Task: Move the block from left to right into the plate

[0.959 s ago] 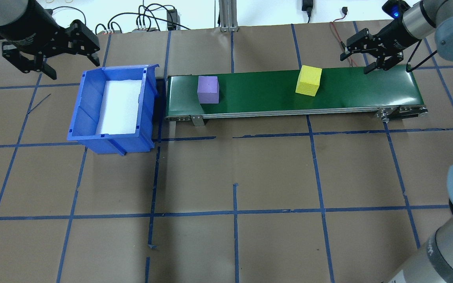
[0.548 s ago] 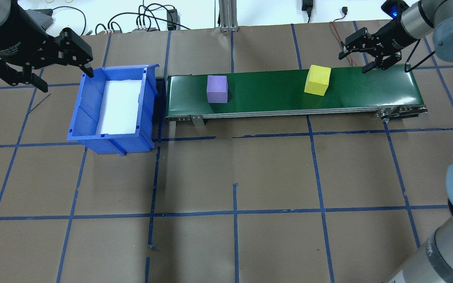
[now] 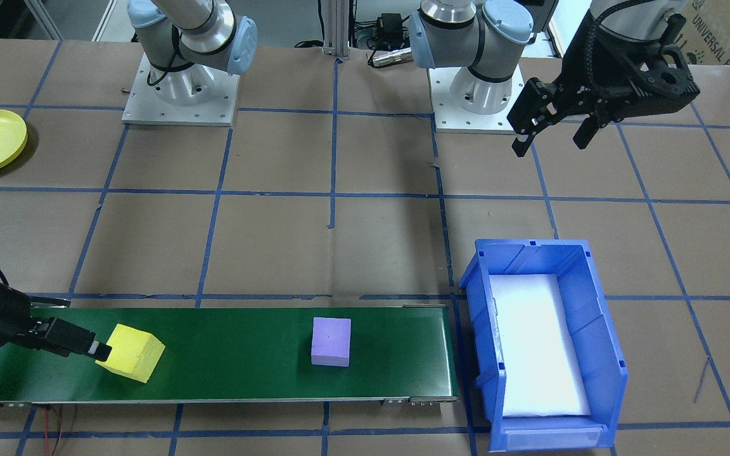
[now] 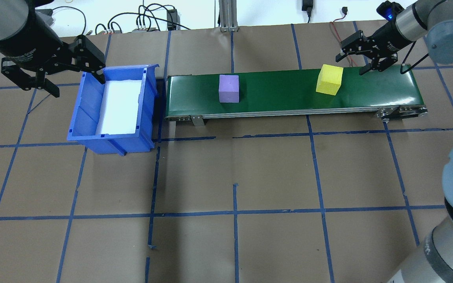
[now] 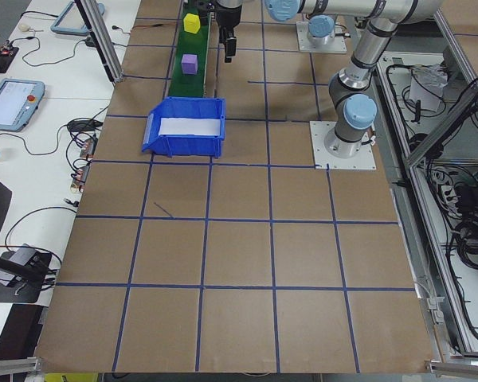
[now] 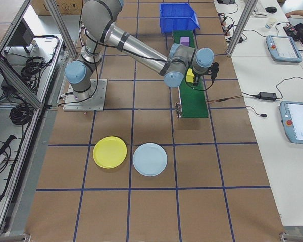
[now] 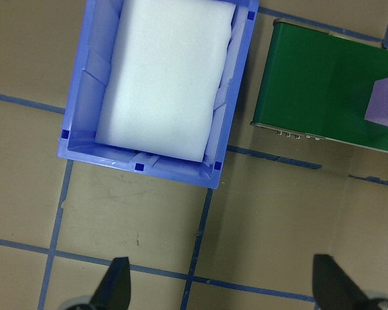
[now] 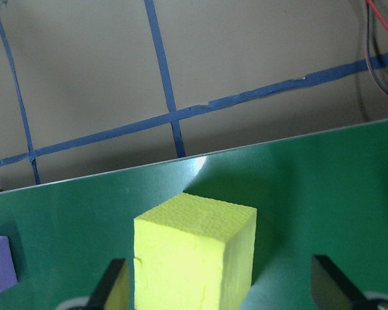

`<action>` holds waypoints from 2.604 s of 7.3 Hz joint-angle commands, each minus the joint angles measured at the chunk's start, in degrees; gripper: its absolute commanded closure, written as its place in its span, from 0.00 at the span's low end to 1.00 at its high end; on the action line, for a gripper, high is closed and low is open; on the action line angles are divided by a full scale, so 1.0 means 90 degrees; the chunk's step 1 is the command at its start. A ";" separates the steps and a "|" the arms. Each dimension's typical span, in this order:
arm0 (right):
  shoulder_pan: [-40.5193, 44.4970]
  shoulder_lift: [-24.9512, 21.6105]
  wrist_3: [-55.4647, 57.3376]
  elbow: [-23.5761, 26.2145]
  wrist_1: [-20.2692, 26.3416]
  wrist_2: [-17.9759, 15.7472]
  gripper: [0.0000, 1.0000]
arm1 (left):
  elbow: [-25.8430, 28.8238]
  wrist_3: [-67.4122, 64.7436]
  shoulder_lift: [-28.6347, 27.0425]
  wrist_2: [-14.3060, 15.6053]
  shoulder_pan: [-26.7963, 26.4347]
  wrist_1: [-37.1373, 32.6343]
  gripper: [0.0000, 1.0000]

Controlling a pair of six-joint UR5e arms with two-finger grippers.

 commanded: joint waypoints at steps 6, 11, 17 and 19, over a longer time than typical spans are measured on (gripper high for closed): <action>0.0039 0.0311 -0.0043 0.0027 -0.0306 -0.0780 0.03 | -0.0336 -0.0205 -0.0285 -0.0051 -0.0788 0.0360 0.00; 0.0019 -0.0262 -0.0891 0.0105 -0.0385 -0.2355 0.73 | -0.0356 -0.0020 -0.0247 -0.0022 -0.0671 0.0750 0.00; -0.3312 -0.2471 -0.4743 0.2623 0.0036 -0.3224 0.75 | -0.0307 -0.0030 -0.0178 0.0369 -0.0515 0.0614 0.00; -0.4973 -0.2462 -0.5793 0.2964 -0.0003 -0.3476 0.75 | -0.0297 -0.0020 -0.0168 0.0378 -0.0515 0.0614 0.00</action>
